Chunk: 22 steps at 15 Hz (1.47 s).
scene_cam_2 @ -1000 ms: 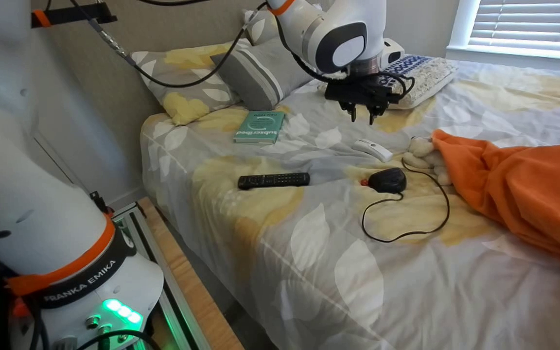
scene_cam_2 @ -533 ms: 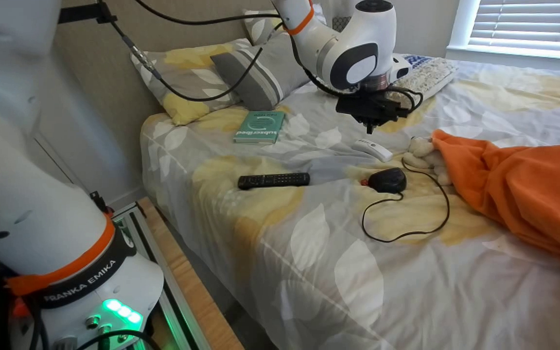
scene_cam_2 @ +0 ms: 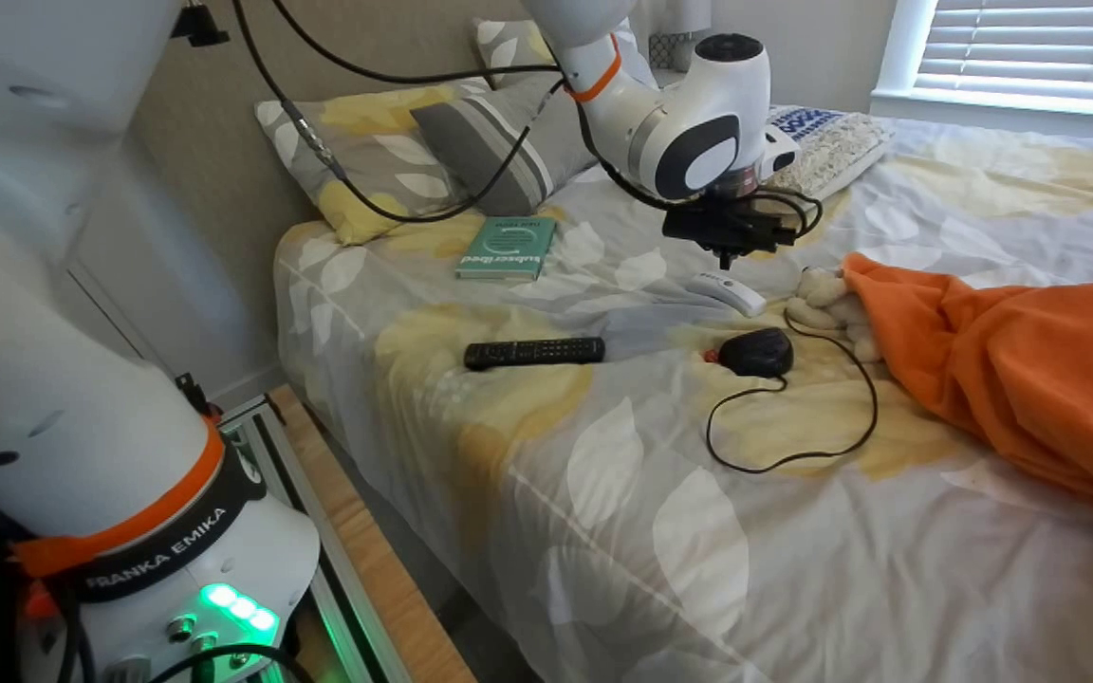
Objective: Press the big button on the small remote
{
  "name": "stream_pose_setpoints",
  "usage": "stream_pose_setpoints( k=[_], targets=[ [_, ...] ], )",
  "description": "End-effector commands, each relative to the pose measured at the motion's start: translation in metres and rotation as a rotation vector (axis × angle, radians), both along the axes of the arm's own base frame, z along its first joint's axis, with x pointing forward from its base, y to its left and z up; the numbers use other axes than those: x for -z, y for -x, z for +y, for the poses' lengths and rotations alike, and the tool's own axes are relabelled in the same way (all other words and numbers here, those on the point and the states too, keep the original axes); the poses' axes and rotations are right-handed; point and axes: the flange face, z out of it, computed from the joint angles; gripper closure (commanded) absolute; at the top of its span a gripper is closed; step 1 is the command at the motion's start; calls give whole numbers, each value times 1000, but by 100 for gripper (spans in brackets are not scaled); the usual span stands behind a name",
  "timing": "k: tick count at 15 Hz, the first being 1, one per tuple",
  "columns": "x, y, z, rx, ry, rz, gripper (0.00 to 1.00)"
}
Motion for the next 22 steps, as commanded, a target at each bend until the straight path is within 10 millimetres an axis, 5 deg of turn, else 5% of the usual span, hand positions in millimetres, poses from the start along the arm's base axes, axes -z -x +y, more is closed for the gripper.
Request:
stream_pose_setpoints(
  k=[1,22],
  targets=[
    [18,-13,0,23,-1,-25,100],
    [67,-21,13,-2,-5,23,100]
  ],
)
